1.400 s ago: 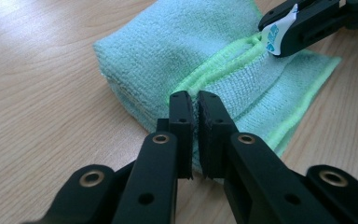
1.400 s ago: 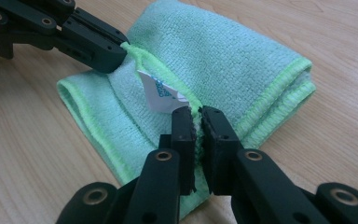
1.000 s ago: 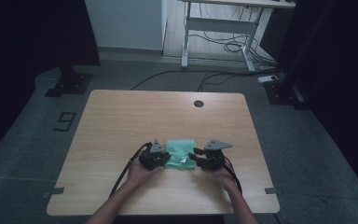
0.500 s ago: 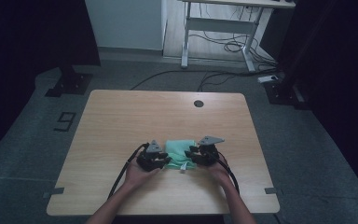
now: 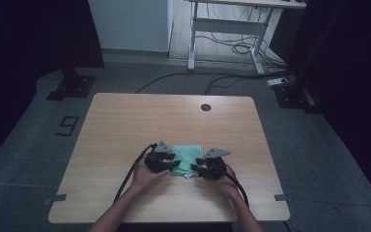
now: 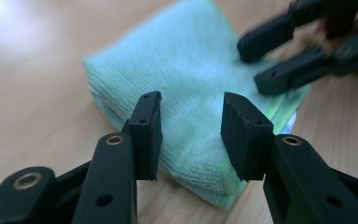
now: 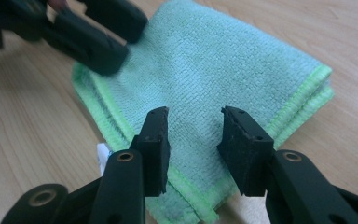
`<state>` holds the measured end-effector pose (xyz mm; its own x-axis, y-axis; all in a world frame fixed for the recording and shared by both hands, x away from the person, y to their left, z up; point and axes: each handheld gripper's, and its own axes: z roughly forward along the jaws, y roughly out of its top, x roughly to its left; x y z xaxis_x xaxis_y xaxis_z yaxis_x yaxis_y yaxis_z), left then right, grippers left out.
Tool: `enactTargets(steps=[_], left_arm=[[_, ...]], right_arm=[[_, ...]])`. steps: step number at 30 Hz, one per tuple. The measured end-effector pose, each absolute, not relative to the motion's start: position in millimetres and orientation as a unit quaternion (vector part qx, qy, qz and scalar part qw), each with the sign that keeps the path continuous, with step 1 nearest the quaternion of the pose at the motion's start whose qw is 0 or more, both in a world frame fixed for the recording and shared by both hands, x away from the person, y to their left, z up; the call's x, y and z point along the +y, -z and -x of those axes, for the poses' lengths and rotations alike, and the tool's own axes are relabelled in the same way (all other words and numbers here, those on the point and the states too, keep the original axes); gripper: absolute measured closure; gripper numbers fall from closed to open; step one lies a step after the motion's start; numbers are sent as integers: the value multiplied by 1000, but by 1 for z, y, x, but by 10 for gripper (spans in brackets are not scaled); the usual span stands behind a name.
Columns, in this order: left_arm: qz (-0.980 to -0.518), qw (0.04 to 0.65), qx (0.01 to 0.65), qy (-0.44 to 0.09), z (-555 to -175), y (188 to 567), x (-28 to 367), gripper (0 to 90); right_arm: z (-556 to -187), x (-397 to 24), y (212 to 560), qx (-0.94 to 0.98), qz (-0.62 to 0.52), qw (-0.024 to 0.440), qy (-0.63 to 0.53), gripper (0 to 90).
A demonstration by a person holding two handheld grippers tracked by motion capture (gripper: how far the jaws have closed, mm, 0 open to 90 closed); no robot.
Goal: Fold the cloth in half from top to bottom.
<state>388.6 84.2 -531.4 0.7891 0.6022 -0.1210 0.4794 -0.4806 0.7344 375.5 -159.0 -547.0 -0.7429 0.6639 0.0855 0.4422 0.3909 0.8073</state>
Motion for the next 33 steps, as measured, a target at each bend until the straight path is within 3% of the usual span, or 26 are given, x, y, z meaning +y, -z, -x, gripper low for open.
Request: enactTargets(steps=[7, 16, 25, 28, 33], left_arm=[[-859, 391, 319, -85, -386, 537, 81, 560], [-860, 403, 295, -104, -409, 512, 65, 518], [-867, 359, 330, -106, -443, 527, 64, 522], [-858, 373, 344, -83, -449, 532, 70, 520], [-858, 373, 340, -93, -446, 532, 68, 522]], right_arm=[[-371, -161, 551, 827, -334, 125, -435, 582], [-373, -161, 551, 827, -334, 123, -435, 582], [-374, -162, 552, 825, -340, 118, -436, 588], [-374, -162, 552, 825, -340, 120, -435, 589], [-375, -161, 549, 827, -338, 122, -431, 561]])
